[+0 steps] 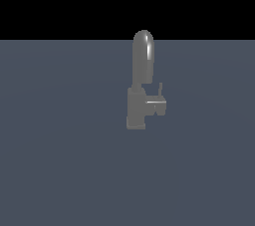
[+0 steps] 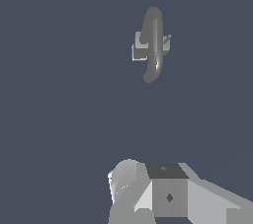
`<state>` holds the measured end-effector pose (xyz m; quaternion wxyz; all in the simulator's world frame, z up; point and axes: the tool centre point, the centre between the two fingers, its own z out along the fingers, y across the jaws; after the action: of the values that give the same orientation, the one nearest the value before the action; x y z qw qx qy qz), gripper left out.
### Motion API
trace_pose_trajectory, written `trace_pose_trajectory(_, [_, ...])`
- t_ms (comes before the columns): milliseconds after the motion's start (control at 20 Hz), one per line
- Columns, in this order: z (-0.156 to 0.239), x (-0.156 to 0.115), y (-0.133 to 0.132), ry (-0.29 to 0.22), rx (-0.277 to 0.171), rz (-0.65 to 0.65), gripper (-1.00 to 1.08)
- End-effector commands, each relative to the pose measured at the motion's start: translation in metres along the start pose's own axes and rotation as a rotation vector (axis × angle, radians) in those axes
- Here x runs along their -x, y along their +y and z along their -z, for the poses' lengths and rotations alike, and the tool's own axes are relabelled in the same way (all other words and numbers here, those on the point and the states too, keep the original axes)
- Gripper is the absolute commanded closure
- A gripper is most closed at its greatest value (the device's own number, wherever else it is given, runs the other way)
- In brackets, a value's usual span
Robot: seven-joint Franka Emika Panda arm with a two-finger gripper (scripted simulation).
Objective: Turn on the faucet by rotating a designated handle.
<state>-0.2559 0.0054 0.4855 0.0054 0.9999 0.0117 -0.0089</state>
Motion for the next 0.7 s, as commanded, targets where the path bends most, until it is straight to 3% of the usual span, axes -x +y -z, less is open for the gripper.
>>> trace_pose_trajectory(0, [0.0,0.0,0.0,0.0,0.0,0.0,1.08])
trace_pose_trajectory(650, [-0.003,-0.023,0.003,-0.054,-0.053,-0.054,1.08])
